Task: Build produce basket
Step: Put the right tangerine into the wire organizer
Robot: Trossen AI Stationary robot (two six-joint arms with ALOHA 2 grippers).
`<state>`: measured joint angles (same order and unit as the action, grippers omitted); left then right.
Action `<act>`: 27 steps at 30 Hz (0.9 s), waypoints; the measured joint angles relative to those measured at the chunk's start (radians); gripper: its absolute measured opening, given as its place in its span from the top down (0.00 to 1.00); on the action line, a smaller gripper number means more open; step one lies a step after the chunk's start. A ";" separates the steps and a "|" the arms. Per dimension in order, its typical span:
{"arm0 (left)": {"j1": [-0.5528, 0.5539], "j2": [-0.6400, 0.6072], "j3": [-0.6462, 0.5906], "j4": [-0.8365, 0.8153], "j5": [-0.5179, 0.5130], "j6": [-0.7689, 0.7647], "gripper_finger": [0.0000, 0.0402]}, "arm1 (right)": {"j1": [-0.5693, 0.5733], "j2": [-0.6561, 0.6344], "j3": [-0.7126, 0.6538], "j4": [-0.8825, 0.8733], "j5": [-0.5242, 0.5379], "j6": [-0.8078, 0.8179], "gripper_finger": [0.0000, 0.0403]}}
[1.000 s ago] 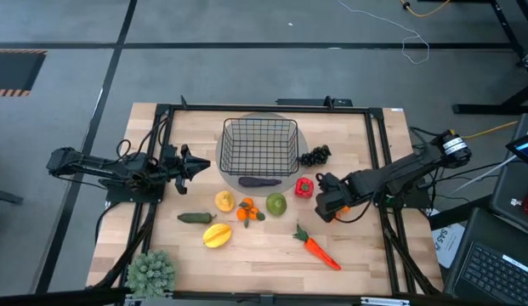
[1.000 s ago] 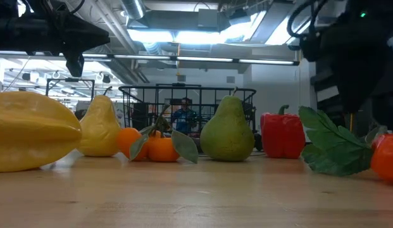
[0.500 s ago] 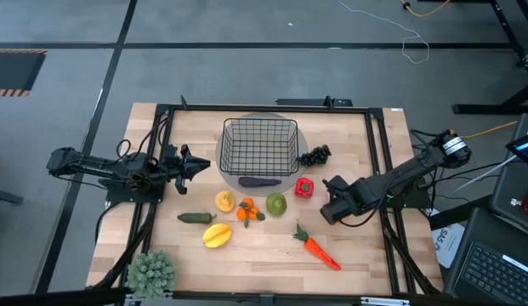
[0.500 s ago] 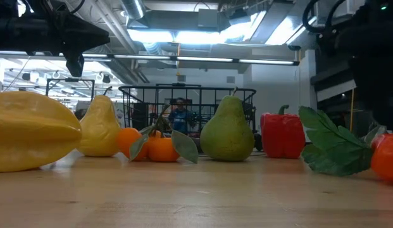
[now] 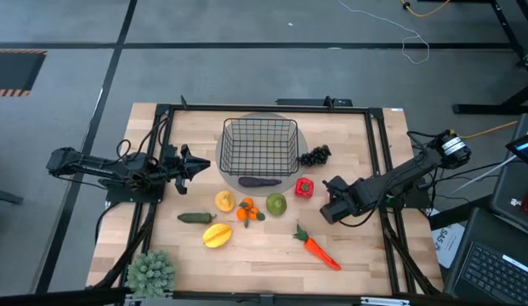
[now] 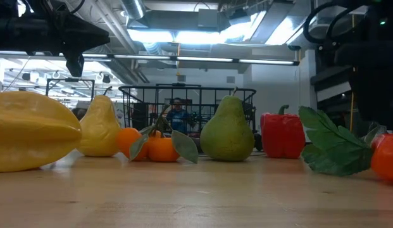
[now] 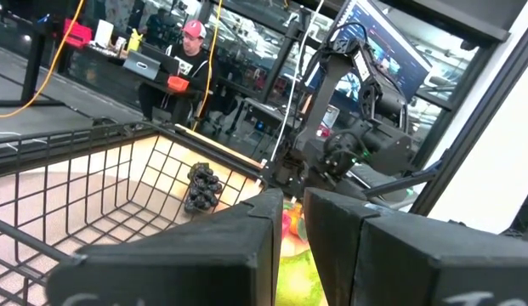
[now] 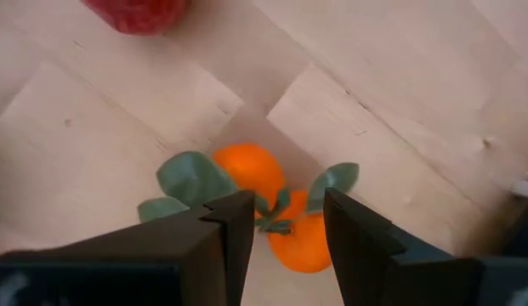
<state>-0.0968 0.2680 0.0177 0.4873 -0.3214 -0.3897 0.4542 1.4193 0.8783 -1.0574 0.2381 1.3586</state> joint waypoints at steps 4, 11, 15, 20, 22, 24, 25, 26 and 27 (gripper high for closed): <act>0.000 0.000 0.000 0.000 0.000 0.000 0.90 | 0.001 0.000 0.000 0.016 -0.008 0.000 0.67; 0.000 0.000 0.000 0.000 0.000 0.000 0.90 | 0.001 0.033 0.000 0.030 -0.040 0.000 0.67; 0.000 0.000 0.000 0.000 0.000 0.000 0.90 | 0.000 0.060 0.000 0.029 -0.050 -0.005 0.67; 0.000 0.000 0.000 0.000 0.000 0.000 0.90 | 0.000 0.064 0.000 0.029 -0.064 -0.005 0.68; 0.000 0.000 0.000 0.000 0.000 0.000 0.90 | 0.000 0.064 0.000 0.028 -0.080 -0.002 0.69; 0.000 0.000 0.000 0.000 0.000 0.000 0.90 | 0.000 0.064 0.000 0.028 -0.083 -0.002 0.72; 0.000 0.000 0.000 0.000 0.000 0.000 0.90 | 0.000 0.064 0.000 0.028 -0.083 -0.002 0.74; 0.000 0.000 0.000 0.000 0.000 0.000 0.90 | 0.000 0.064 0.000 0.028 -0.083 -0.001 0.77; 0.000 0.000 0.000 0.000 0.000 0.000 0.90 | 0.000 0.064 0.000 0.028 -0.083 -0.001 0.80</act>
<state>-0.0969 0.2684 0.0181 0.4870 -0.3214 -0.3897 0.4545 1.4834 0.8781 -1.0290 0.1547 1.3574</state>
